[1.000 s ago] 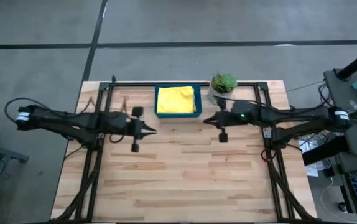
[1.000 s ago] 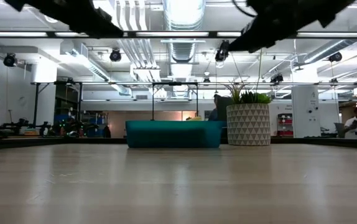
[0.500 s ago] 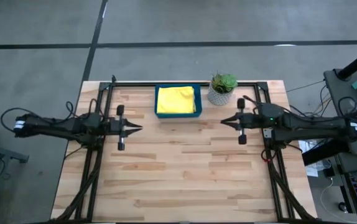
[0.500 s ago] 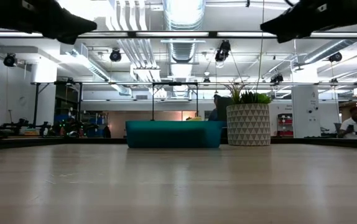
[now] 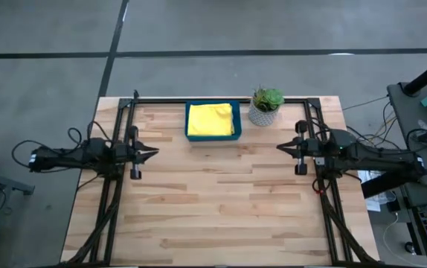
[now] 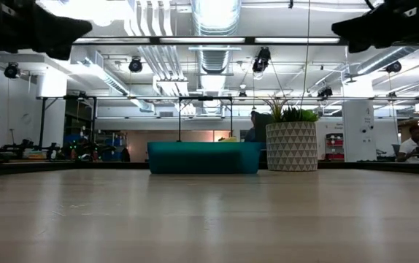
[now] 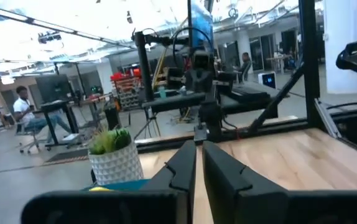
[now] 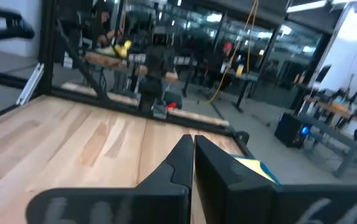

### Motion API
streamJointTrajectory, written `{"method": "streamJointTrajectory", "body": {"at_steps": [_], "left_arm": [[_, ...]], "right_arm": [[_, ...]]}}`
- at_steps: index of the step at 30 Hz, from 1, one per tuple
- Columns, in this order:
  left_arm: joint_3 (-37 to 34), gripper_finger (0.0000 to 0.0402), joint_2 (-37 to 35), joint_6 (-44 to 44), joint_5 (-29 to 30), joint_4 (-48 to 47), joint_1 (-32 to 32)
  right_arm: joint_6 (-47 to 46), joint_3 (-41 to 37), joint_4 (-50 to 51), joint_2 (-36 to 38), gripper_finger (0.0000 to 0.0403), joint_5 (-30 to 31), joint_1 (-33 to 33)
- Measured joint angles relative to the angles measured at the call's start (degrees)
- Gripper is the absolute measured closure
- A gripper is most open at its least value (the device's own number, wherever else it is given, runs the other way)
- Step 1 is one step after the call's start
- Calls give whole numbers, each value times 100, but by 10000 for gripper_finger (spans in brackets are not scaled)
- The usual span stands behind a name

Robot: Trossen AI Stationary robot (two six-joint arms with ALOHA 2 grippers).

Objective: Fold microfiber towels
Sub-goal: Return to Home Position

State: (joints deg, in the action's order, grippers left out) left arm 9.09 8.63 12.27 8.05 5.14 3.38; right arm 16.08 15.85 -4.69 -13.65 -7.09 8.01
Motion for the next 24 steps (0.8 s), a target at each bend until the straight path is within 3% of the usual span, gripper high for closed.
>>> {"method": "streamJointTrajectory", "body": {"at_steps": [6,10,17,24], "left_arm": [[-323,387,-735,2,0,-67,0],[-403,387,-722,-2,-2,-109,0],[-864,387,-690,-189,-51,314,0],[-862,387,-615,-598,-82,298,2]], "right_arm": [[22,-247,219,843,394,1,0],[38,-340,330,1352,394,-11,0],[75,-683,407,1241,394,-53,2],[-197,-1503,-653,1239,394,-642,2]]}}
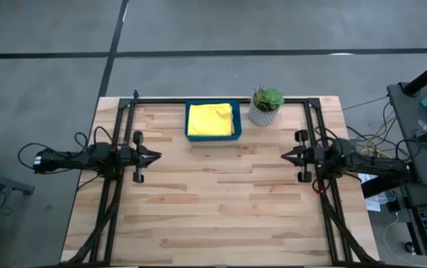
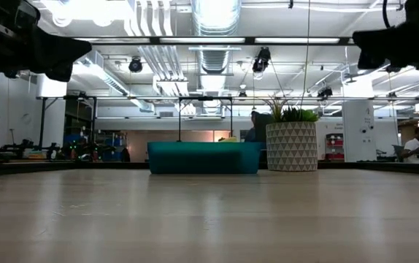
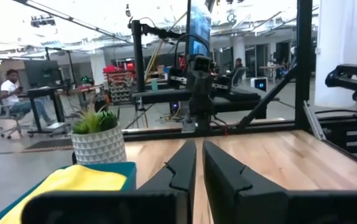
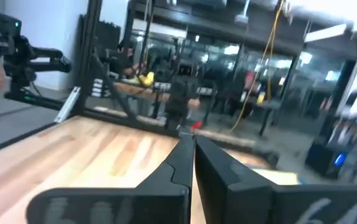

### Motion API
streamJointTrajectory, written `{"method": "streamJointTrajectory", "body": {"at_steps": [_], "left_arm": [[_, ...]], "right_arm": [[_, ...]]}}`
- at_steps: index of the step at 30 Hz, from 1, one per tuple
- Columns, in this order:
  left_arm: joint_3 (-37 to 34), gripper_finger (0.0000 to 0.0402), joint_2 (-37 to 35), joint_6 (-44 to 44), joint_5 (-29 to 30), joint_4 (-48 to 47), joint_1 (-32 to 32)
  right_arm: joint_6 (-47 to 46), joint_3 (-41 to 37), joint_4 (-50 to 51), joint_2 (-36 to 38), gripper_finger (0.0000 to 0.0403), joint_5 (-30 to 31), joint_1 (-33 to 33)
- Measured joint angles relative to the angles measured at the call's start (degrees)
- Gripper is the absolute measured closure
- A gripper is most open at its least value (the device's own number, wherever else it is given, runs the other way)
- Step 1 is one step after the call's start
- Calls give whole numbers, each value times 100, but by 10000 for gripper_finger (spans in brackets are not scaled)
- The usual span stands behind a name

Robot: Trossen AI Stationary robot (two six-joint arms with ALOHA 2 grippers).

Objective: Fold microfiber towels
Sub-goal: Return to Home Position

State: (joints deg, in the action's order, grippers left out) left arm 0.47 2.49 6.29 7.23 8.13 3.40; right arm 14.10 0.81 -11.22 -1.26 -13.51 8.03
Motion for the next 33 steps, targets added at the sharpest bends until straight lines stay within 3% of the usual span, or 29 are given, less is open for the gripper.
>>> {"method": "streamJointTrajectory", "body": {"at_steps": [12,33], "left_arm": [[-7,387,111,5,29,43,0],[-17,387,113,10,29,41,-2]], "right_arm": [[-2325,-8,801,-37,394,1,-2],[-2404,-10,802,-37,394,0,-2]]}}
